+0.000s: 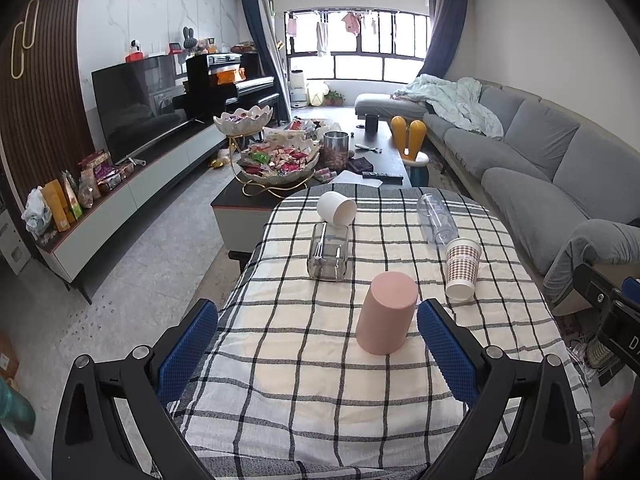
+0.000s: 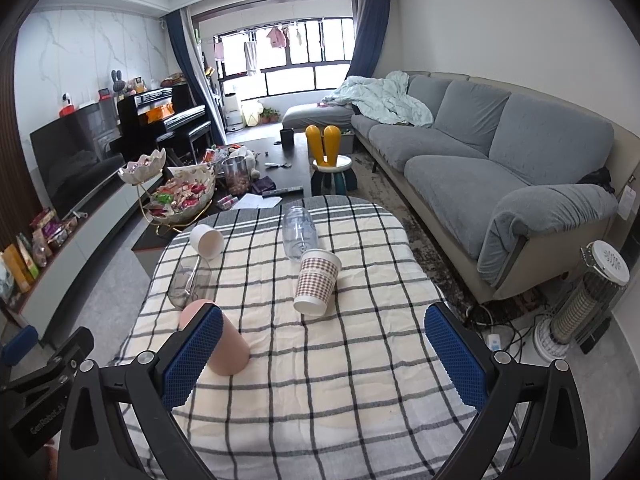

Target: Flip cup upside down

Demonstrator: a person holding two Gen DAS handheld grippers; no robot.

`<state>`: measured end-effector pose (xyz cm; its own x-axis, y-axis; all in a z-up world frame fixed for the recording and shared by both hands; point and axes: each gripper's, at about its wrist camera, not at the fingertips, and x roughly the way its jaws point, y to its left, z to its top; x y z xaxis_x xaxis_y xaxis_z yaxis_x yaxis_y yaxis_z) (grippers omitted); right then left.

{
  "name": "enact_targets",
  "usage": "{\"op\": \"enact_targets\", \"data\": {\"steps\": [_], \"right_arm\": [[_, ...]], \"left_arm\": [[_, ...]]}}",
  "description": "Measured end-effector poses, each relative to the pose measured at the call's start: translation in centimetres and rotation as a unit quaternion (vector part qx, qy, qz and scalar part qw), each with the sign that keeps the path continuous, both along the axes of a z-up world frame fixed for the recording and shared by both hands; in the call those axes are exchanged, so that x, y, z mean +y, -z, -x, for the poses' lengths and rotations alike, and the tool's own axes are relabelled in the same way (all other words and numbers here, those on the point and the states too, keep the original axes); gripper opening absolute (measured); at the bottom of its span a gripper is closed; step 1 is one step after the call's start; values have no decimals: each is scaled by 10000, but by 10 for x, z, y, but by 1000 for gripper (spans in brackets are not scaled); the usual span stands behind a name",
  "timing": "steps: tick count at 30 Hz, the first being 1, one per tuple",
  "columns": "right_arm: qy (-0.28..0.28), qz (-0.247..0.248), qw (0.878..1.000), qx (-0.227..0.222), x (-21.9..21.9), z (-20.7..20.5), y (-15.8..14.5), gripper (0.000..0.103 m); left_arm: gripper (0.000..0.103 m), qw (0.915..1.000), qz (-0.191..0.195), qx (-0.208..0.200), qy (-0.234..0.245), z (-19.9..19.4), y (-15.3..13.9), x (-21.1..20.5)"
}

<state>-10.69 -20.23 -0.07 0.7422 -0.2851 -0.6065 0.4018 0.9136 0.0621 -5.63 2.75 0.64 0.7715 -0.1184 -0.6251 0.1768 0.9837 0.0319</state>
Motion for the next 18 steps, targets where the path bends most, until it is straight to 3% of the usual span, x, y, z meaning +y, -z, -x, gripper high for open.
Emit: {"op": "enact_targets", "data": {"steps": [18], "right_arm": [[-18,-6,10000,-4,0,-2,0,101]], "left_arm": [[102,10000,-5,26,-11,-2,2,1]]}}
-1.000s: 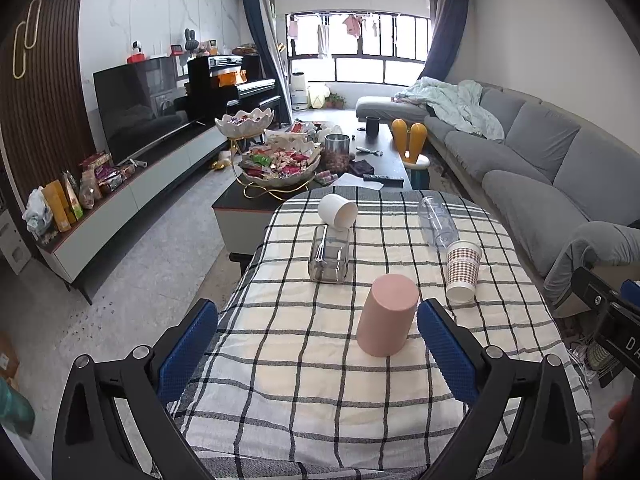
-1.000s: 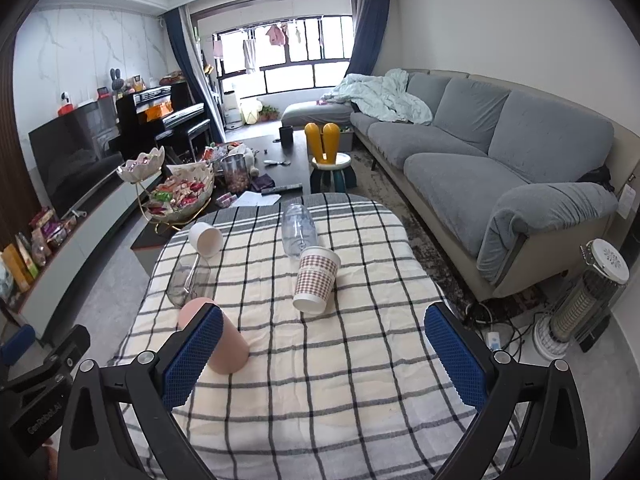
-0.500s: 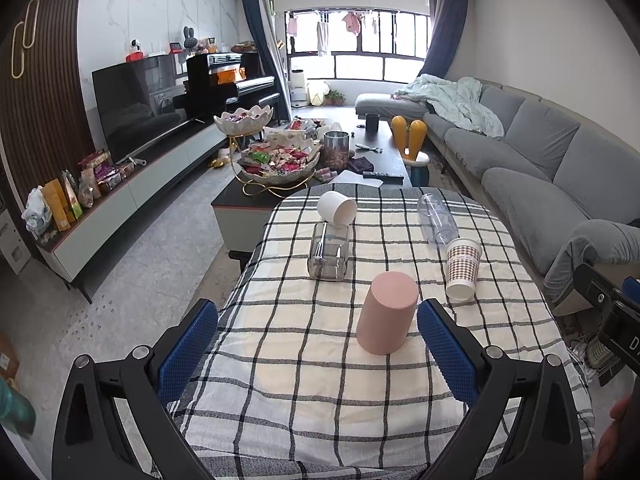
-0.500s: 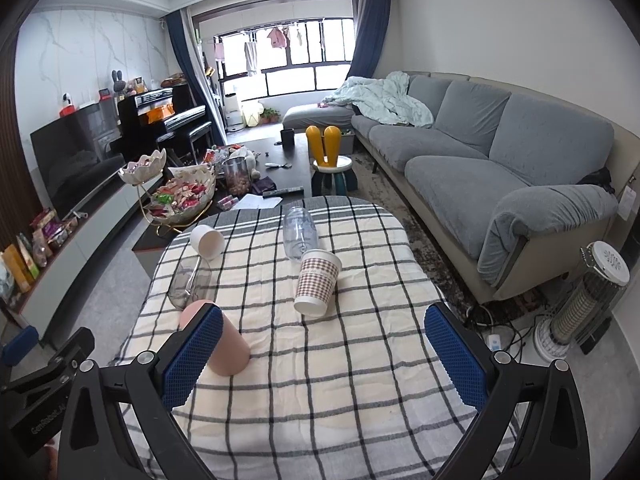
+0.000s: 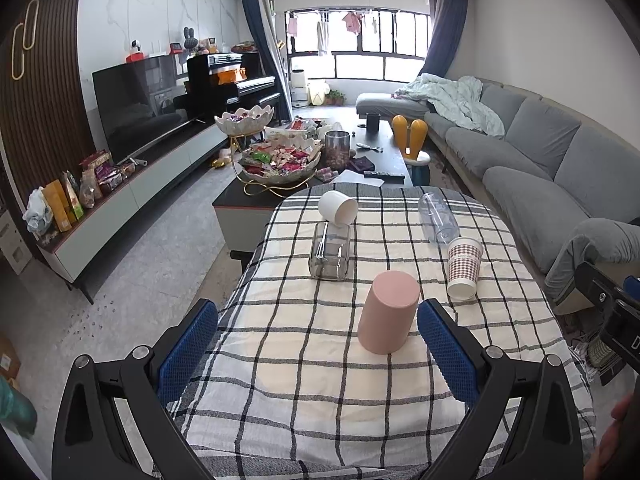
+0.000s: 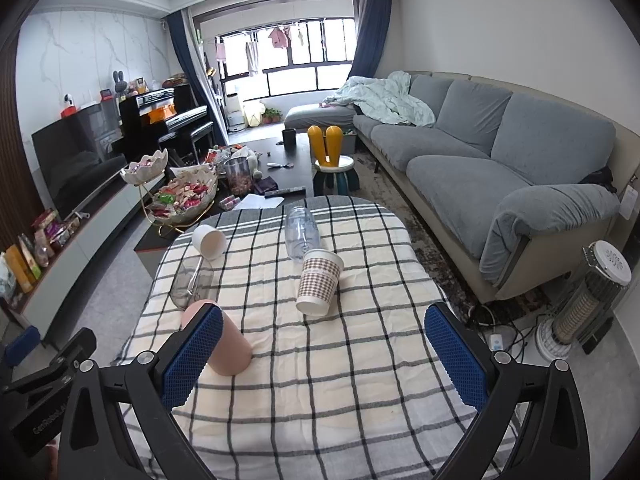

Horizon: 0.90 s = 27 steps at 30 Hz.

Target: Flip cup upside down

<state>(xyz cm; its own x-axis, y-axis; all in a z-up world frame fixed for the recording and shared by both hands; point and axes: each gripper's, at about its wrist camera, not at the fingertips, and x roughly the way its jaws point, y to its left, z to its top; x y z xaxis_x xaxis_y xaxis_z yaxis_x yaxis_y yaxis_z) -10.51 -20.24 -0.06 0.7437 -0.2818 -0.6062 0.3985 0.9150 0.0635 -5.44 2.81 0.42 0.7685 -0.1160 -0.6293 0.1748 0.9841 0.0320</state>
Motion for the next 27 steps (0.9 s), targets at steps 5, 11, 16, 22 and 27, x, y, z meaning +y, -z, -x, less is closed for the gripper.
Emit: {"op": "enact_targets", "data": {"steps": [5,11,16,22,27], "right_arm": [[-21,-12,10000,-17,3,0,0,101],[-25,-22,10000,-14,3,-1,0,101],[-22,-20,10000,-17,3,-1,0,101],[-22,-26,10000,-15,2,0,0,101],[-23,-26,10000,-17,2,0,0,101]], "left_arm": [[102,10000,-1,3,9,0,0,0],[102,10000,-3,2,3,0,0,0],[102,10000,-4,-5,4,0,-1,0],[102,10000,-17,-14,-17,0,1,1],[102,10000,-8,-12,-15,0,1,0]]}}
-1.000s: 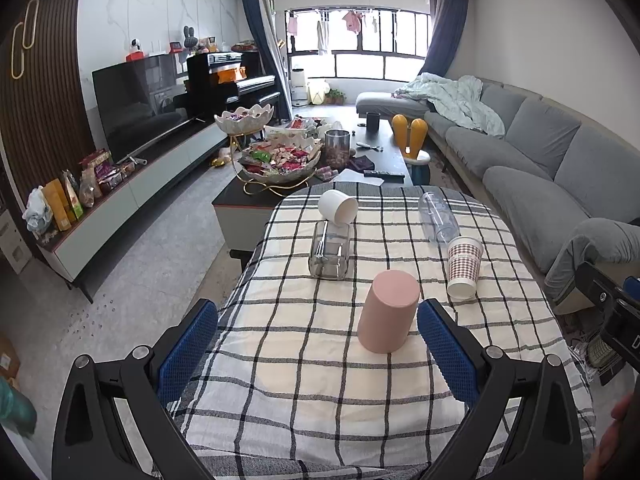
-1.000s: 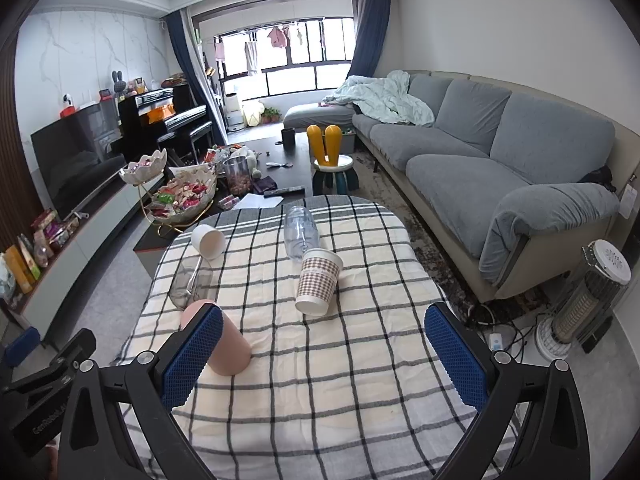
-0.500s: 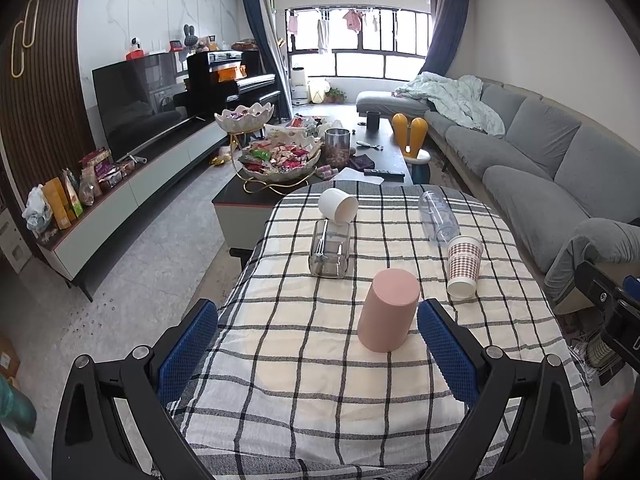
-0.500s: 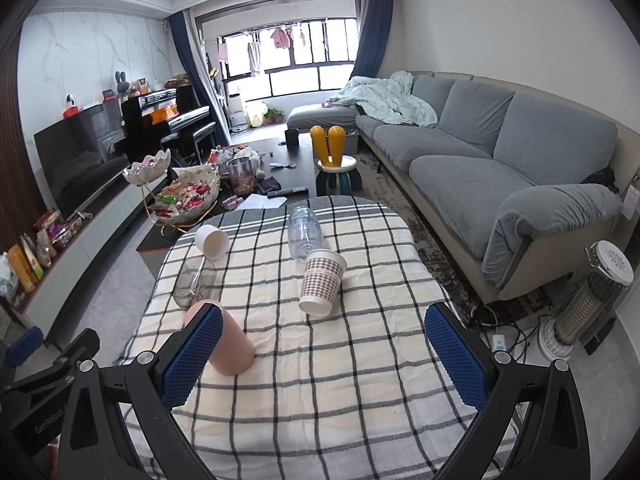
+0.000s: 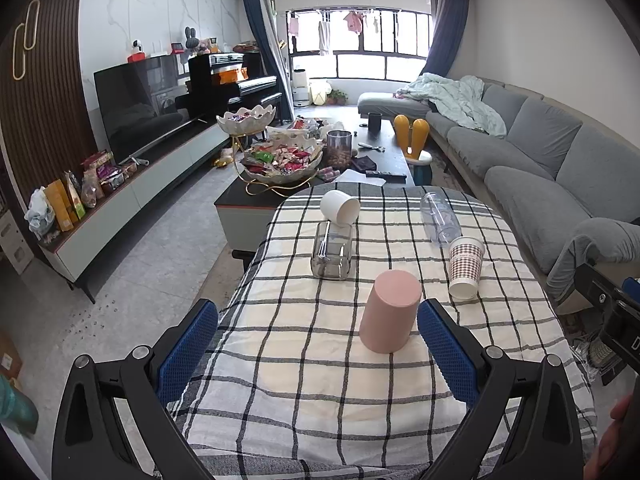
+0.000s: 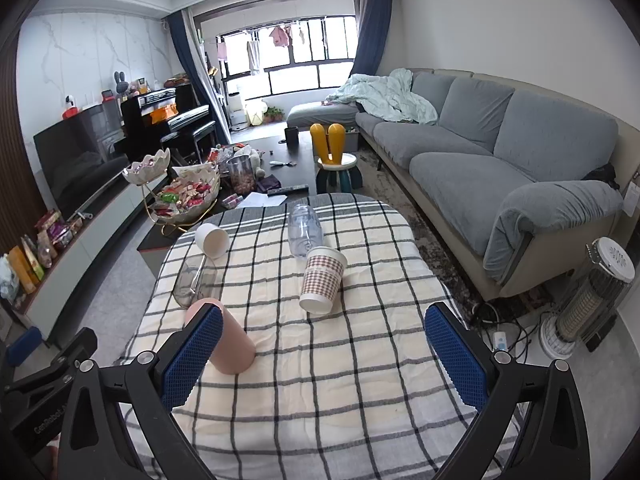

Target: Flip cup upside down

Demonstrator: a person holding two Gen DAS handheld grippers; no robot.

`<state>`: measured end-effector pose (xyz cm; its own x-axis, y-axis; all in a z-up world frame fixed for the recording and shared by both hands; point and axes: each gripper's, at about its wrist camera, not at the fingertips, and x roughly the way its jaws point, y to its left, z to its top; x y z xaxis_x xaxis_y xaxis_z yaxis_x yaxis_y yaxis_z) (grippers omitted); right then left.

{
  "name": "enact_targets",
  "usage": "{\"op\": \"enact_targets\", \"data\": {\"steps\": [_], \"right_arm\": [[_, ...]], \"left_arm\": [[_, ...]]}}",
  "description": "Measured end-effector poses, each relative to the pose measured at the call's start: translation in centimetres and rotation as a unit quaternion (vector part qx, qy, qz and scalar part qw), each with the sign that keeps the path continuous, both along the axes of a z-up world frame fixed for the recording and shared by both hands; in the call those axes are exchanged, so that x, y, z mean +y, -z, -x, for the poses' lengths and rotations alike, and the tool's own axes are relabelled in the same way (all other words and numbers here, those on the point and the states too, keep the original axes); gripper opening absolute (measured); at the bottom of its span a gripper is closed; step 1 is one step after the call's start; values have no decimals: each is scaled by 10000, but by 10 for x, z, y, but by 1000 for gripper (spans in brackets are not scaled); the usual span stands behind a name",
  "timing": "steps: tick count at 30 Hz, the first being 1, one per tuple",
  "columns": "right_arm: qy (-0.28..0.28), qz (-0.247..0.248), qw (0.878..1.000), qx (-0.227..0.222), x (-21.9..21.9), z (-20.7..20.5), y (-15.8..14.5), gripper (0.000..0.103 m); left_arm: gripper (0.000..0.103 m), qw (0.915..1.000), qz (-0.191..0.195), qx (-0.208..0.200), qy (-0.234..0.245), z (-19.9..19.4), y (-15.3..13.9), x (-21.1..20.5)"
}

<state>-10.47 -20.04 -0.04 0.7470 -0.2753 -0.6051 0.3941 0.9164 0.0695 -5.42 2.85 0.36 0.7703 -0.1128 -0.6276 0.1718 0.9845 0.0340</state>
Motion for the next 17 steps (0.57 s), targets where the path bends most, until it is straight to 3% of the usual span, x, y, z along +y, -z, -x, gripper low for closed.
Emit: {"op": "enact_targets", "data": {"steps": [17], "right_arm": [[10,-20,10000,27,2,0,2,101]], "left_arm": [[103,9999,-69,143,-32,-4,5,0]]}}
